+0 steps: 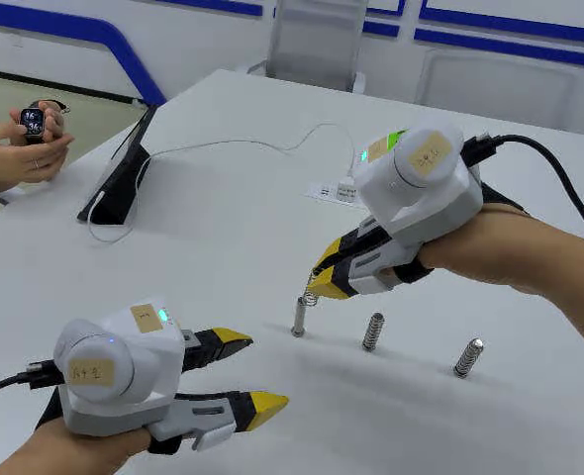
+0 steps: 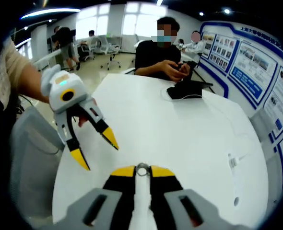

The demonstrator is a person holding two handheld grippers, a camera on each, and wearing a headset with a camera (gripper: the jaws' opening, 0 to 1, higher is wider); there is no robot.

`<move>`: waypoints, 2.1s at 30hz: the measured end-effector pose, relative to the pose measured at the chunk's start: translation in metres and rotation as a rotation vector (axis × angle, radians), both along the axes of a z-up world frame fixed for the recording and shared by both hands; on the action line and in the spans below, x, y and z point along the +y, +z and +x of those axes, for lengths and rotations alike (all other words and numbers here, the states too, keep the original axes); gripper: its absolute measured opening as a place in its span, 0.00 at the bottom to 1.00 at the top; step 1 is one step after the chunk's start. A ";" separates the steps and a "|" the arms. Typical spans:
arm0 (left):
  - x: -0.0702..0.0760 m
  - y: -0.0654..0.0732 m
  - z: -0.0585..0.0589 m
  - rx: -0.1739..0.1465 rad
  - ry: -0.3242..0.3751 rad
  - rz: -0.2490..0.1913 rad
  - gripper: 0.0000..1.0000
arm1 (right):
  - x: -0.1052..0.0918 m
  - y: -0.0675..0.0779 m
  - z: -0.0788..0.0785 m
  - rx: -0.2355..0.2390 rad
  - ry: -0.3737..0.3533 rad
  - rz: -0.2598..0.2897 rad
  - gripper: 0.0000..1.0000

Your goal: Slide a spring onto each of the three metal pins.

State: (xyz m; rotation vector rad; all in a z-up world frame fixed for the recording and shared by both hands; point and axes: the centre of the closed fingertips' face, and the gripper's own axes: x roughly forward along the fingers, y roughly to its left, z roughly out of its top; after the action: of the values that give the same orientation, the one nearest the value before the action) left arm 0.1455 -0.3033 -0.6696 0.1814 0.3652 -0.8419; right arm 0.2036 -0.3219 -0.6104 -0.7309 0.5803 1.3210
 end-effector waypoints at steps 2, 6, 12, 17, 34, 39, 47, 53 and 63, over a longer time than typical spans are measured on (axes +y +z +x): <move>0.000 0.000 0.000 0.001 0.001 0.000 0.45 | 0.000 -0.001 0.001 0.003 -0.003 0.000 0.12; 0.001 -0.001 0.000 0.001 0.003 0.000 0.45 | -0.001 -0.003 0.003 0.008 -0.009 -0.002 0.12; 0.004 0.000 0.000 0.001 0.007 0.000 0.45 | 0.000 -0.004 0.004 0.011 -0.013 -0.003 0.12; 0.003 -0.001 -0.001 0.003 0.003 0.002 0.46 | -0.001 -0.005 0.006 0.014 -0.018 -0.005 0.12; 0.003 -0.001 0.002 0.004 0.008 -0.004 0.46 | -0.002 -0.007 0.013 0.016 -0.024 -0.013 0.12; 0.003 -0.002 0.001 0.007 0.009 -0.005 0.46 | -0.003 -0.011 0.015 0.016 -0.024 -0.022 0.12; 0.003 -0.003 0.001 0.008 0.010 -0.003 0.46 | -0.003 -0.013 0.014 0.022 -0.024 -0.028 0.12; 0.003 -0.002 0.001 0.008 0.012 -0.005 0.46 | -0.003 -0.017 0.014 0.026 -0.023 -0.037 0.12; 0.008 -0.003 0.001 0.009 0.018 -0.006 0.46 | 0.002 -0.023 0.024 0.025 -0.049 -0.032 0.12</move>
State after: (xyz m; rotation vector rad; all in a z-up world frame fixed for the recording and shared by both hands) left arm 0.1467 -0.2957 -0.6729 0.1682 0.3726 -0.8264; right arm 0.2275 -0.3197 -0.6330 -0.7232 0.6368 1.2793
